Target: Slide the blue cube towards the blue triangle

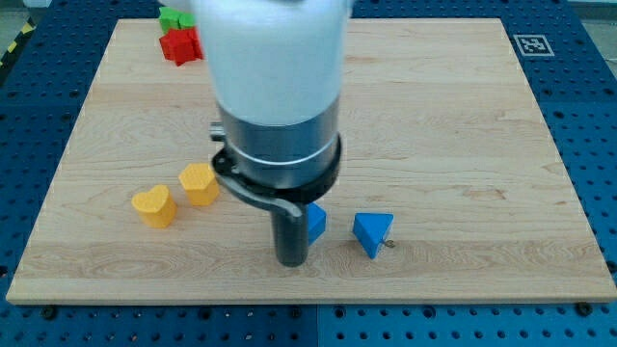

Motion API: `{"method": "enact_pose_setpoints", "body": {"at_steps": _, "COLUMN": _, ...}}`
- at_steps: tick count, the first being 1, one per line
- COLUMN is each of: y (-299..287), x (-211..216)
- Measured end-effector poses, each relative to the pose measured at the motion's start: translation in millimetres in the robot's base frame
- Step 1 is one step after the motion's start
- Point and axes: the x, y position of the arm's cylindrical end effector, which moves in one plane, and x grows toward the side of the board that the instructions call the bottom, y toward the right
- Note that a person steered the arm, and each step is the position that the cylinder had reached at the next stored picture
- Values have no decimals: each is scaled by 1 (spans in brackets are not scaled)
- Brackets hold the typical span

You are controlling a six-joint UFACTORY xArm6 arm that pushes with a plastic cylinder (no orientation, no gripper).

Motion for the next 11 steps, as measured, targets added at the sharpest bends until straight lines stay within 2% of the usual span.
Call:
{"method": "enact_pose_setpoints", "body": {"at_steps": 1, "y": -7, "x": 0}}
{"method": "enact_pose_setpoints", "body": {"at_steps": 2, "y": -47, "x": -4}}
{"method": "enact_pose_setpoints", "body": {"at_steps": 3, "y": -52, "x": -43}}
{"method": "enact_pose_setpoints", "body": {"at_steps": 4, "y": -47, "x": -57}}
{"method": "enact_pose_setpoints", "body": {"at_steps": 5, "y": -47, "x": -53}}
{"method": "enact_pose_setpoints", "body": {"at_steps": 8, "y": 26, "x": -47}}
{"method": "enact_pose_setpoints", "body": {"at_steps": 10, "y": 6, "x": -47}}
{"method": "enact_pose_setpoints", "body": {"at_steps": 11, "y": 4, "x": -33}}
